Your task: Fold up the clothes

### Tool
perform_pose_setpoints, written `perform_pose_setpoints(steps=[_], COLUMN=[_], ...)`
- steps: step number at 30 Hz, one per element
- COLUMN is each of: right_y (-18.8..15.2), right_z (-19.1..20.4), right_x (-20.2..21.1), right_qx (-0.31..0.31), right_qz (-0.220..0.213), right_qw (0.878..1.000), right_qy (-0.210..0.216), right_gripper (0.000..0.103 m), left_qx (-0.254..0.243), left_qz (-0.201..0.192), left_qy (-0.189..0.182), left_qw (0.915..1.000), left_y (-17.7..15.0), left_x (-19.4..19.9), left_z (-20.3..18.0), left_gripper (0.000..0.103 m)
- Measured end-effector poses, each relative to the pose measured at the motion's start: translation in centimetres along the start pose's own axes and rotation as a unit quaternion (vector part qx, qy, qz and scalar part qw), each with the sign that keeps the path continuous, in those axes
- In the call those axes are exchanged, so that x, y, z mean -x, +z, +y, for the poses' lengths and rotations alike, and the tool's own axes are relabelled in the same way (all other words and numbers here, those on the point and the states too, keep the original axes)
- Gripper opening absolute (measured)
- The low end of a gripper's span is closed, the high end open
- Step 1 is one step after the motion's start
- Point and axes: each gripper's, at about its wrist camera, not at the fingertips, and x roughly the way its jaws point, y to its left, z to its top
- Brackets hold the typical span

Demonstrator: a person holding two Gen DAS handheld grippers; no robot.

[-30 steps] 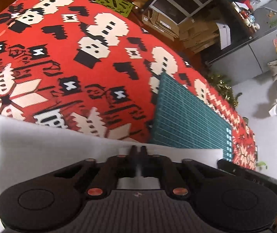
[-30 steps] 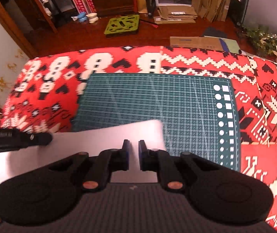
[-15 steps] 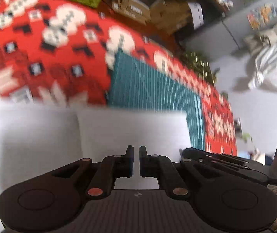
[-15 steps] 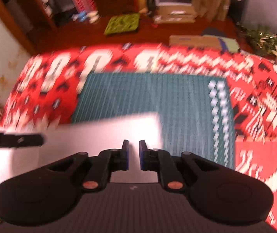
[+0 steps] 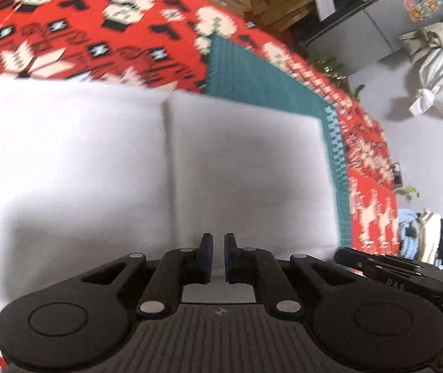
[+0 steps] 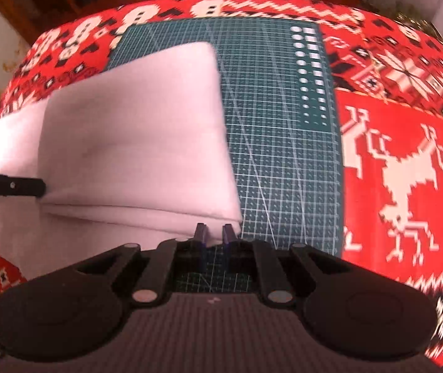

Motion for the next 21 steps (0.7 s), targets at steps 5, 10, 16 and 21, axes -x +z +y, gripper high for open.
perform_pose_setpoints(steps=[5,10,16,21], right_y=[1.3,2.8,0.2,-1.6], right_z=[2.7,6.2,5.1,2.8], right_x=[0.5,-2.0,-3.5,-0.8], right_qx=[0.022,0.067,0.074,0.060], right_qz=[-0.038,-0.047,-0.012,-0.003], right_qw=[0.999,0.996,0.997,0.998], right_qy=[0.023,0.033,0.028,0.026], right_gripper=[0.012,0.008,0.004,0.006], left_qx=[-0.026,-0.052,-0.063,-0.050], left_qz=[-0.004,0.006,0.028,0.034], left_qy=[-0.002,0.004,0.013,0.015], left_qw=[0.9996,0.9986,0.9975,0.9981], left_y=[0.2,0.0,-0.8,-1.6], left_x=[-1.4,-3.6,-4.7,-2.6], left_z=[-2.0,-3.0,-3.4,-3.1], left_gripper=[0.006,0.004,0.004,0.004])
